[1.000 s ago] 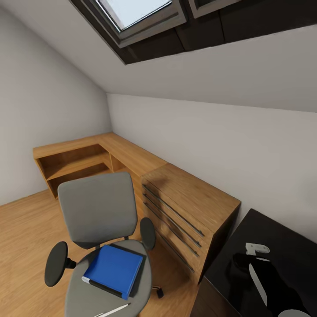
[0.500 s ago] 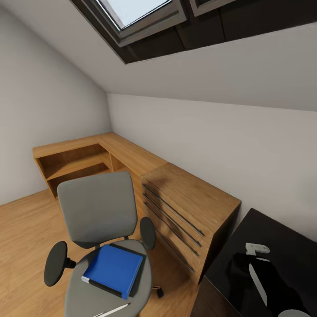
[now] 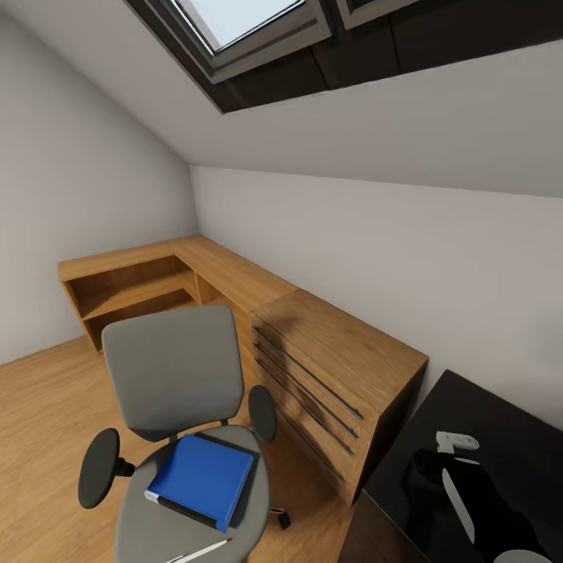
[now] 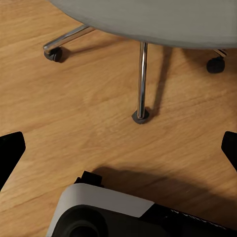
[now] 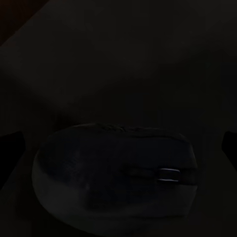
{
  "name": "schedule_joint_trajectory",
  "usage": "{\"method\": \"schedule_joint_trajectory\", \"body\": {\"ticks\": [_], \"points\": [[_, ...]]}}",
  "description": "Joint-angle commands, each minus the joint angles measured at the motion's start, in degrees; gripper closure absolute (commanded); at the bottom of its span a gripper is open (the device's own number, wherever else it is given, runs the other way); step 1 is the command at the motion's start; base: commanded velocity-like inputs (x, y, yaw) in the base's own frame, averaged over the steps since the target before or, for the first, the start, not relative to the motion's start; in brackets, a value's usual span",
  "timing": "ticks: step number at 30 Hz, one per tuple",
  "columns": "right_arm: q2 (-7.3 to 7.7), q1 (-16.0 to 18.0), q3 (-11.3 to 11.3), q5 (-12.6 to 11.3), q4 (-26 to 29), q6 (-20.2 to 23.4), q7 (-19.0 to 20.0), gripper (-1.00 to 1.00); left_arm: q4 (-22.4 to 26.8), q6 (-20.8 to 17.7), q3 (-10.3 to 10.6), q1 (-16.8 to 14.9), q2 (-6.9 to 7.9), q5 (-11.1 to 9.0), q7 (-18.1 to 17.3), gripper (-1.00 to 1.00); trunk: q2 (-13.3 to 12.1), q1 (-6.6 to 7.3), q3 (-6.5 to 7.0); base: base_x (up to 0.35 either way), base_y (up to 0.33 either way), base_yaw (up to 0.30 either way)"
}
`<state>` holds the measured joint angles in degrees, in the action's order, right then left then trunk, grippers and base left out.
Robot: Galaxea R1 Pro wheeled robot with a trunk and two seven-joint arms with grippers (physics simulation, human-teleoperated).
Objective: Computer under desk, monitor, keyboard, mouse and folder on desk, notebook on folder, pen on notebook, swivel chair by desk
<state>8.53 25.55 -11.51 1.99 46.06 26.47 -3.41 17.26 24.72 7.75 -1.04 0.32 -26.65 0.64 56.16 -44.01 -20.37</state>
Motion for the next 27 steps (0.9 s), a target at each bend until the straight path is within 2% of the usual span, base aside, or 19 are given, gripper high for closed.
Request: {"method": "schedule_joint_trajectory", "body": {"ticks": [1, 18, 27], "points": [[-0.01, 0.03, -0.01, 0.20, 0.08, 0.33, -0.04, -1.00, -0.03, 0.24, 0.43, -0.03, 0.03, -0.52, 0.07, -1.00, 0.04, 0.00, -0.07, 0.000, 0.000, 0.000], [-0.01, 0.03, -0.01, 0.20, -0.34, 0.33, -0.10, -1.00, -0.03, 0.24, 0.31, -0.06, 0.07, -0.54, 0.07, -1.00, 0.04, 0.00, -0.07, -0.001, 0.000, 0.000], [-0.01, 0.03, 0.00, 0.20, -0.43, 0.33, -0.10, -1.00, -0.03, 0.24, 0.33, -0.08, 0.04, -0.51, 0.07, -1.00, 0.04, 0.00, -0.07, -0.069, 0.000, 0.000]]}}
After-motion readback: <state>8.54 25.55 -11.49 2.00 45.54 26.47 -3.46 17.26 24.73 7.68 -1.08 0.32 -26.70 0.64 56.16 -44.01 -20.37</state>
